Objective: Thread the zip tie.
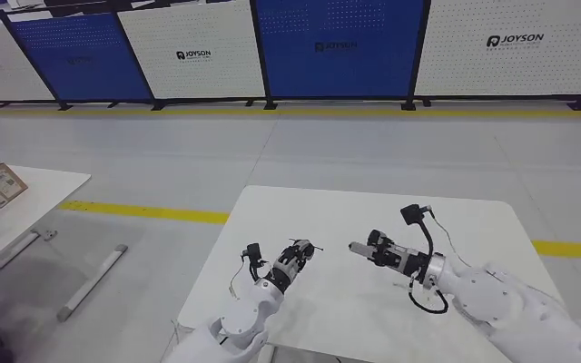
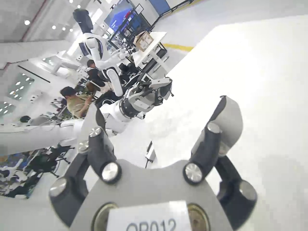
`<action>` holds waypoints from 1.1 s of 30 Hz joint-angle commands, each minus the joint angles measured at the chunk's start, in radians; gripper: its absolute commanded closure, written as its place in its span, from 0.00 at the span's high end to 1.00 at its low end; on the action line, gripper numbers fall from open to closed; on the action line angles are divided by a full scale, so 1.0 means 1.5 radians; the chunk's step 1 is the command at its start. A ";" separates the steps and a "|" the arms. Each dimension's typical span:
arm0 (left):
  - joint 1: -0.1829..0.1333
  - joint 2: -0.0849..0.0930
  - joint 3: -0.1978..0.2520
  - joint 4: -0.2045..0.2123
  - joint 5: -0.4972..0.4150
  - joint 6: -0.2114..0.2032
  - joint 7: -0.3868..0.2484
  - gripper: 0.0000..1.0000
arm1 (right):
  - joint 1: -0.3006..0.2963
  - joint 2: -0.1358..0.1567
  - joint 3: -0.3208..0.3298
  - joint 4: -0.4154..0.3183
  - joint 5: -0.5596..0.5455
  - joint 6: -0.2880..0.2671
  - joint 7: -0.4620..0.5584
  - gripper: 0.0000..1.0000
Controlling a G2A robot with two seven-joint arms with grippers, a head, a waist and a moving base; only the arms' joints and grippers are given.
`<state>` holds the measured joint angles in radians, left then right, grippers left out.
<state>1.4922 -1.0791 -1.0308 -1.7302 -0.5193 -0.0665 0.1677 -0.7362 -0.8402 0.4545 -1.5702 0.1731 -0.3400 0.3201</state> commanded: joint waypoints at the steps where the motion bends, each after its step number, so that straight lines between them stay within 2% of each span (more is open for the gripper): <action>1: 0.000 0.000 0.000 0.000 0.000 0.001 0.000 0.00 | 0.000 0.000 0.000 0.000 -0.005 0.000 0.000 1.00; 11: 0.000 0.000 0.000 0.000 0.000 0.001 0.000 0.00 | 0.000 0.000 0.000 0.000 -0.005 0.000 0.000 1.00; 13: 0.000 0.000 0.000 0.000 0.000 0.001 0.000 0.00 | -0.004 -0.002 -0.002 0.001 0.038 0.000 0.076 1.00; 20: 0.000 0.000 0.000 0.000 0.000 0.001 0.000 0.00 | 0.005 -0.029 0.041 0.109 0.214 0.000 0.273 1.00; 22: 0.000 0.000 0.000 0.000 0.000 0.001 0.000 0.00 | 0.006 -0.043 0.054 0.145 0.265 0.000 0.333 1.00; 25: 0.000 0.000 0.000 0.000 0.000 0.001 0.000 0.00 | 0.011 -0.070 0.058 0.204 0.299 0.000 0.389 1.00; 32: 0.000 0.000 0.000 0.000 0.000 0.001 0.000 0.00 | 0.047 -0.165 0.017 0.353 0.264 0.000 0.379 1.00; 33: 0.000 0.000 0.000 0.000 0.000 0.001 0.000 0.00 | 0.050 -0.172 0.016 0.363 0.267 0.000 0.379 1.00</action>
<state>1.4918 -1.0790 -1.0305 -1.7300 -0.5193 -0.0655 0.1671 -0.6675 -1.0831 0.4822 -1.0495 0.5688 -0.3400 0.8892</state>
